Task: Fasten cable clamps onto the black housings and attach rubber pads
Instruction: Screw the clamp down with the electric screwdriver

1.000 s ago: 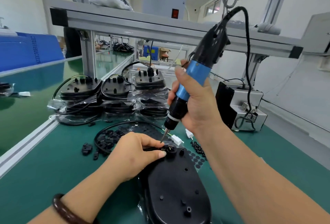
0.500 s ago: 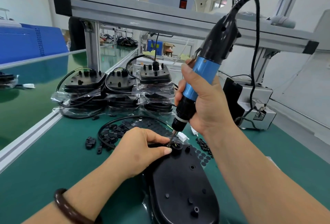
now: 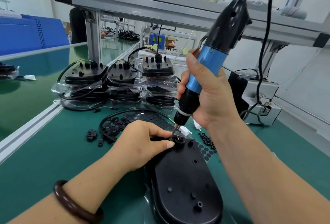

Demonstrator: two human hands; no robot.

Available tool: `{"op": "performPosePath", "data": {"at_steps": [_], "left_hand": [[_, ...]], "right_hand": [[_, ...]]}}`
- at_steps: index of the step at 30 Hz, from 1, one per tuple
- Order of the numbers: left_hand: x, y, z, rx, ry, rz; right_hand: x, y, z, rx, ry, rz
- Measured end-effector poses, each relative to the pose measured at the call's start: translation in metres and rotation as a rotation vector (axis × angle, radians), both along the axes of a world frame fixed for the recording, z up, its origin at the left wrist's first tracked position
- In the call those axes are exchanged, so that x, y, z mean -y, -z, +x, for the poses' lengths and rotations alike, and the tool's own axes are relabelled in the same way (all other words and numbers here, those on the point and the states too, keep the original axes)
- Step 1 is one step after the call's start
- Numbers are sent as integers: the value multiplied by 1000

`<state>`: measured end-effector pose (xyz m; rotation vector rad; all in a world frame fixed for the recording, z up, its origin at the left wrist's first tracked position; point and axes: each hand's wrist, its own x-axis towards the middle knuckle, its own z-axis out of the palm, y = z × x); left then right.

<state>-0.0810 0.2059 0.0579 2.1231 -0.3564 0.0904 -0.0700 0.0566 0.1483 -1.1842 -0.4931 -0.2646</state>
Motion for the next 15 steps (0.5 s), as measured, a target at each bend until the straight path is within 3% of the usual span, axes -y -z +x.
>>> {"op": "performPosePath", "data": {"at_steps": [15], "left_hand": [[-3, 3, 3, 50, 17, 52]], "right_hand": [[-10, -4, 4, 42, -131, -114]]}}
